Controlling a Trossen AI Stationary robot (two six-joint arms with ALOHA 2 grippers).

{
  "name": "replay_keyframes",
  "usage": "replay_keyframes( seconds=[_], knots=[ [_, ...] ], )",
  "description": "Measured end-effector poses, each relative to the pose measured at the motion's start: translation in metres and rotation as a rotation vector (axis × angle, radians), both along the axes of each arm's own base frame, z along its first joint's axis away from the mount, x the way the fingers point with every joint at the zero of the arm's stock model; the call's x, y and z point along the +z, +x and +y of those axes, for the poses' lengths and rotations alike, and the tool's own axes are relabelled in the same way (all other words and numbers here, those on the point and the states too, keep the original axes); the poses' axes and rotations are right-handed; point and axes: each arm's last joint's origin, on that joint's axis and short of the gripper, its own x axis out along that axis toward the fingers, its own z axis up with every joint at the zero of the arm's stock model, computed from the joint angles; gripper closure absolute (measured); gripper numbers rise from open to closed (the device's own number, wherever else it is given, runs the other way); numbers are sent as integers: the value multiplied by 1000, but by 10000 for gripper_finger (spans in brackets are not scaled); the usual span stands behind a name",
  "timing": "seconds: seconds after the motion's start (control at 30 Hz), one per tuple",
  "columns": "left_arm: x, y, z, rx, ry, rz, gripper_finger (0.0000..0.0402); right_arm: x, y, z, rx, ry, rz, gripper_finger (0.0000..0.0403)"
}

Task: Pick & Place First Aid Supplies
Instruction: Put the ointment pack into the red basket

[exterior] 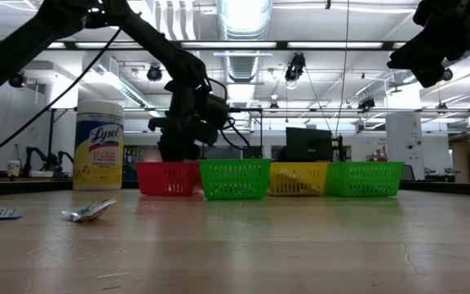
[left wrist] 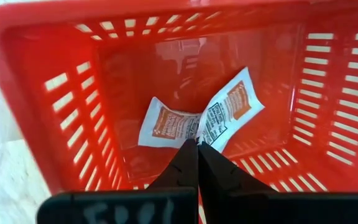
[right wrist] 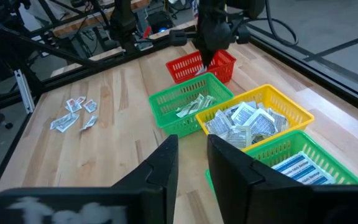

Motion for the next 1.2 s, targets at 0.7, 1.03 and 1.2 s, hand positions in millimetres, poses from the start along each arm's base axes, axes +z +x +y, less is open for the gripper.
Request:
replay_keyframes(
  seconds=[0.7,1.03,1.2],
  knots=[
    [-3,6,7,-14,97,-35,401,0,0,0,-2,4,0,319],
    [-3,6,7,36,102,-31,348,0,0,0,-1,3,-1,322],
    [0,7,7,47,109,-30,318,0,0,0,-2,4,0,331]
  ],
)
